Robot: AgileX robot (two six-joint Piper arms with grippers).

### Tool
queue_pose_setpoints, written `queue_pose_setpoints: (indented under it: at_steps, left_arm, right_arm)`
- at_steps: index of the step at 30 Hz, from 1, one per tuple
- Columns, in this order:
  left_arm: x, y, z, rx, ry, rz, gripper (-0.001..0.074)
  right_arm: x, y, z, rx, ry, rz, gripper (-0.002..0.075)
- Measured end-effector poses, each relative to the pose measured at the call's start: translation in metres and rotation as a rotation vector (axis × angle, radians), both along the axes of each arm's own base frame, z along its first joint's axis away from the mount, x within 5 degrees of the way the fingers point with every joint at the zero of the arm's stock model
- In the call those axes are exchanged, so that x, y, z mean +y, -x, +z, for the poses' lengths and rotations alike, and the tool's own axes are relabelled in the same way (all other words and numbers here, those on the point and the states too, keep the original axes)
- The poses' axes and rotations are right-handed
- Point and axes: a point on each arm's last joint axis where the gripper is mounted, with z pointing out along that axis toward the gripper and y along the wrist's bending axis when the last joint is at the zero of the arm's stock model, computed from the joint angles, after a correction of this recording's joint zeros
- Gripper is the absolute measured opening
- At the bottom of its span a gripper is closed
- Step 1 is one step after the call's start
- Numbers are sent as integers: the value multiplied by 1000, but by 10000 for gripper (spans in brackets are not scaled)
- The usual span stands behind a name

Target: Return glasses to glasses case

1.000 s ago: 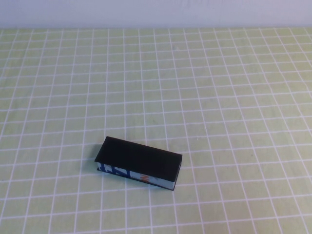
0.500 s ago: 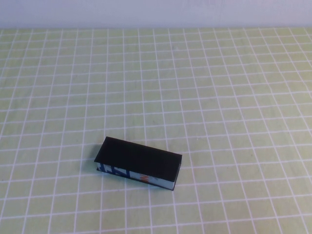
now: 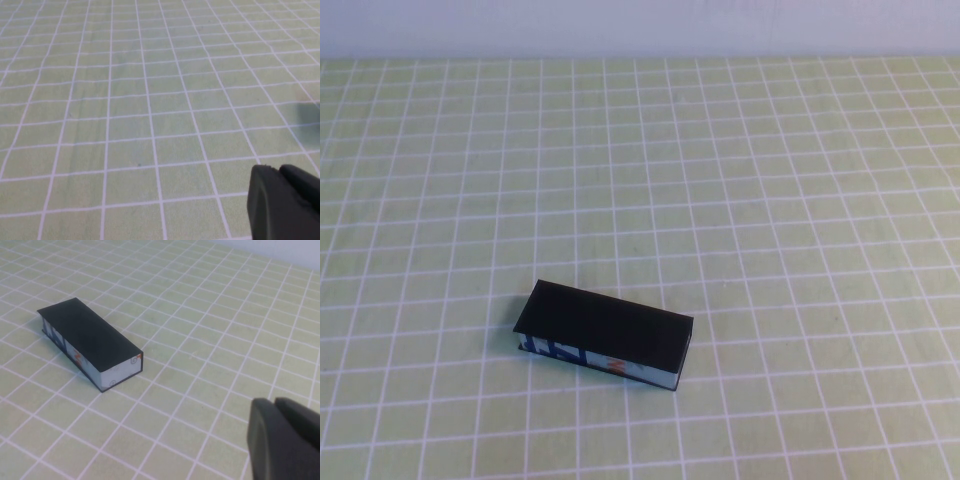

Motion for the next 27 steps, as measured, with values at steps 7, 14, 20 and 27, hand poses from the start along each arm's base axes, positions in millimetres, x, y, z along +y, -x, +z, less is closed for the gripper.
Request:
queue_pose_setpoints:
  at_steps: [7, 14, 20, 27]
  left_arm:
    - [0, 0, 0, 0, 0, 0, -3]
    - [0, 0, 0, 0, 0, 0, -3]
    - [0, 0, 0, 0, 0, 0, -3]
    - [0, 0, 0, 0, 0, 0, -3]
  right_arm:
    - [0, 0, 0, 1, 1, 0, -17]
    - [0, 0, 0, 2, -1, 0, -17]
    - [0, 0, 0, 3, -3, 1, -17]
    - [-10, 0, 3, -86, 77, -89, -17]
